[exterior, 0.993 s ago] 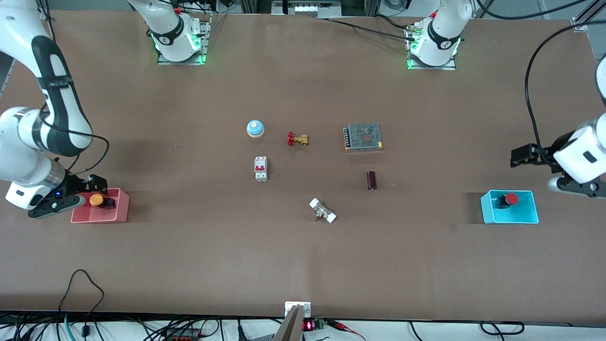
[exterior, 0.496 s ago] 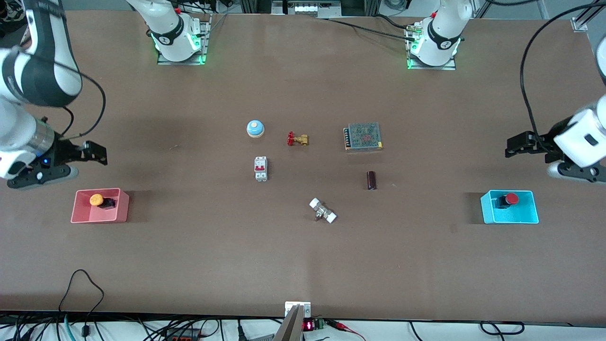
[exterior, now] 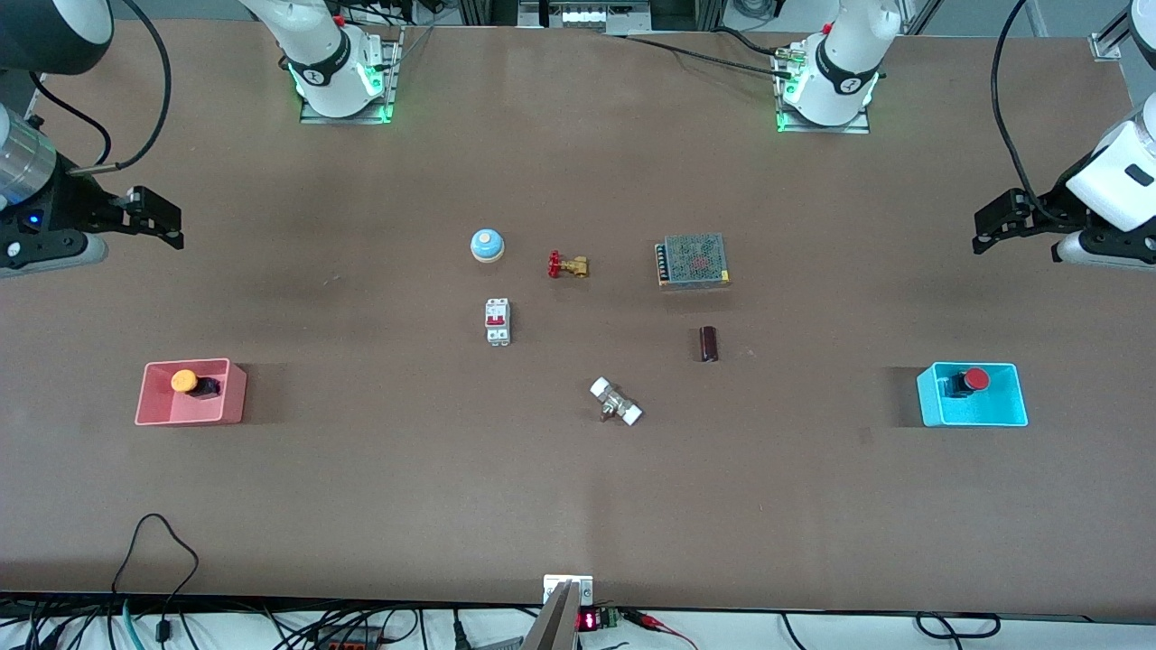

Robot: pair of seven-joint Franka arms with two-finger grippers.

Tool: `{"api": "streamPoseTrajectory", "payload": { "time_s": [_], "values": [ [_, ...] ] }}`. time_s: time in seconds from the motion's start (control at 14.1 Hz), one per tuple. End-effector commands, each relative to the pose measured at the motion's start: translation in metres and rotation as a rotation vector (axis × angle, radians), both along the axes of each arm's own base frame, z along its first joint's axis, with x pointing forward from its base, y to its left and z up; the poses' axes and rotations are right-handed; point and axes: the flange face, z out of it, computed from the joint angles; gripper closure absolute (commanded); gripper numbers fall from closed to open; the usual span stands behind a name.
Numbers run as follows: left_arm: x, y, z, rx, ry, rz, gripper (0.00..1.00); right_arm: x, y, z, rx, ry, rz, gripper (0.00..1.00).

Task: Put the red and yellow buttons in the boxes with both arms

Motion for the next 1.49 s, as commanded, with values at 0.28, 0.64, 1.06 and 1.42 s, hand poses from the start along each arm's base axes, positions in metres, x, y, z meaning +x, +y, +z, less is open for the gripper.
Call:
{"api": "streamPoseTrajectory", "payload": {
  "time_s": [0.28, 0.64, 1.06, 1.42],
  "values": [
    [0.000, -0.003, 0.003, 0.004, 0.015, -0.013, 0.00, -0.006, 0.011, 0.012, 0.019, 0.006, -0.210, 0.00],
    [0.000, -0.003, 0.004, 0.004, 0.013, -0.013, 0.00, -0.008, 0.029, 0.012, 0.014, 0.012, -0.141, 0.00],
    [0.000, -0.003, 0.004, 0.004, 0.015, -0.013, 0.00, -0.010, 0.032, 0.012, 0.013, 0.024, -0.143, 0.00],
    [0.000, -0.003, 0.004, 0.004, 0.013, -0.013, 0.00, -0.013, 0.032, 0.014, 0.009, 0.029, -0.150, 0.00]
  ]
}}
